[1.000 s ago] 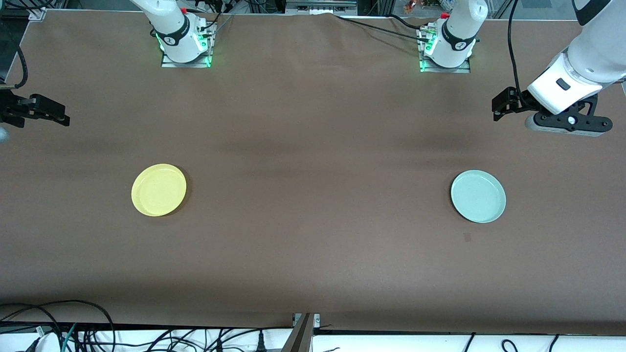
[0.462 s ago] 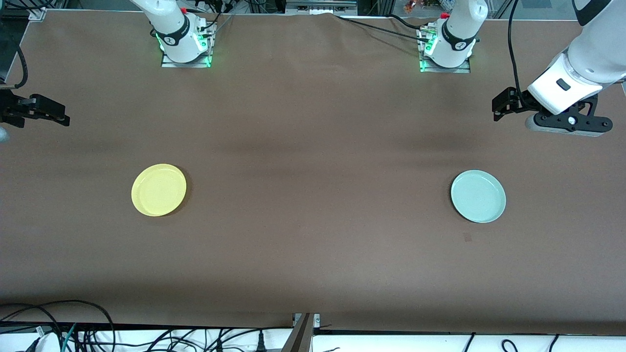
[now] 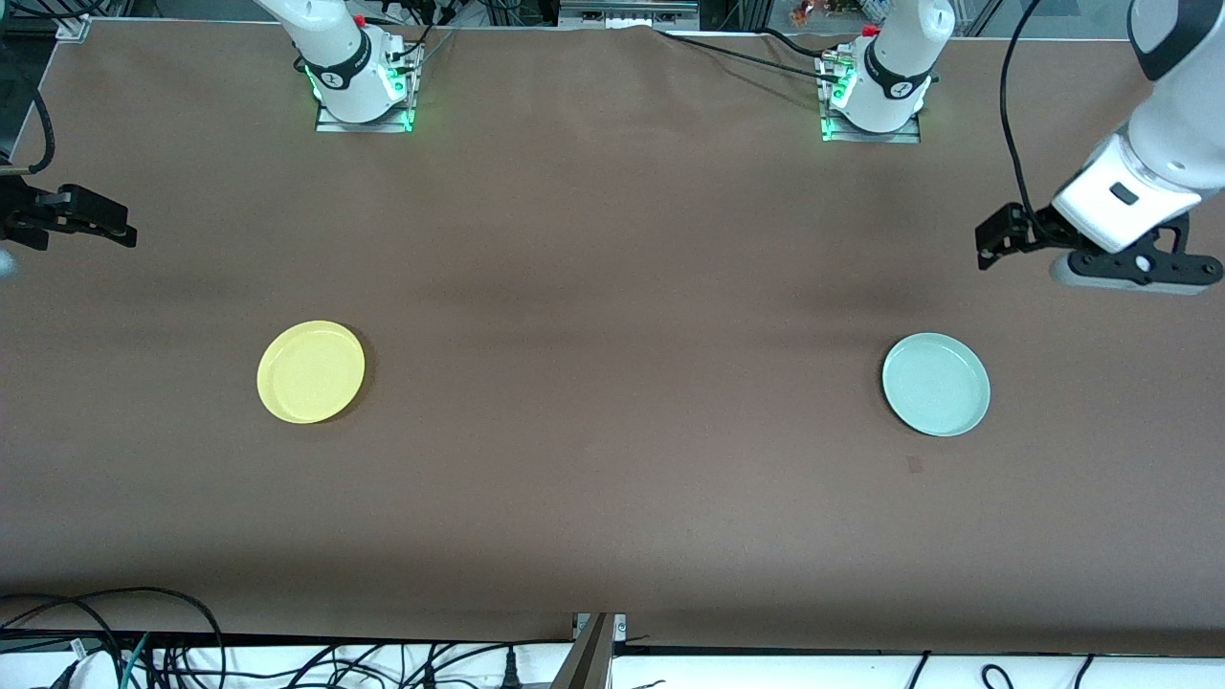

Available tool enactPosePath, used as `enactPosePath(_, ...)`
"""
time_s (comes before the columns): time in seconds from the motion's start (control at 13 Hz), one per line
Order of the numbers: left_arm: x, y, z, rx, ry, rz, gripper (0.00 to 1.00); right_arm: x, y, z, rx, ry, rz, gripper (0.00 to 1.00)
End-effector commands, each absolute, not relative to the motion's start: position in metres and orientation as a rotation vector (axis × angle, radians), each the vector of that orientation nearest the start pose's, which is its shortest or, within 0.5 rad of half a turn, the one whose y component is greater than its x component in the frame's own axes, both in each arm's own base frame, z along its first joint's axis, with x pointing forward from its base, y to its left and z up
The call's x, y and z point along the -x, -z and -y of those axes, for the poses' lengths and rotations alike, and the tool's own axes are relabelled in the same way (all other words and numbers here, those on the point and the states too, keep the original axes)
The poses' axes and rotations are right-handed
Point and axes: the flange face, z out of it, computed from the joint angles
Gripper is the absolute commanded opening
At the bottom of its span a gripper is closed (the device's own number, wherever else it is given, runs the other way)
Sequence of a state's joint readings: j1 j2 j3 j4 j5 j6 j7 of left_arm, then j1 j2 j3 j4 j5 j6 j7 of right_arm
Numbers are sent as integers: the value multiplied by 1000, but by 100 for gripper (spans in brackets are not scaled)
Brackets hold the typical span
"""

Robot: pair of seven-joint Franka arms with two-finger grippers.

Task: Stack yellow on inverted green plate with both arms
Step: 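Lower the left gripper to the green plate while the right gripper reaches the yellow plate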

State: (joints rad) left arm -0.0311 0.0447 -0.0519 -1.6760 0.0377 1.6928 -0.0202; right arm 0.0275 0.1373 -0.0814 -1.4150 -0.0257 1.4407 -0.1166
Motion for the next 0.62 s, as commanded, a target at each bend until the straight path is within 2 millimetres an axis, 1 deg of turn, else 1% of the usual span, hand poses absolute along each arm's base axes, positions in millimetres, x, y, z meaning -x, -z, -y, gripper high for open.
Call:
enactPosePath(0.0,-605,-518,38,3103,-143,-109,100,-582,-612,29,3147,-180,79,100)
enactPosePath(0.08,-612,-513,30,3104,-150,-86,100,-582,-611,30,3146,-183,79,100)
enactPosePath(0.15,-616,-501,26,3103,-184,-79,100,-581,-612,31,3147,-180,74,100)
enactPosePath(0.31,-616,-496,27,3104,-200,-76,100,-581,-612,33,3145,-180,72,100)
enactPosePath(0.38,-620,-479,27,3099,-245,-75,100,-581,-611,34,3146,-183,69,100)
enactPosePath(0.46,-626,-455,24,3093,-302,-65,100,-581,-612,32,3147,-180,74,100)
enactPosePath(0.54,-630,-444,4,3088,-319,-45,100,-581,-612,33,3145,-180,69,100)
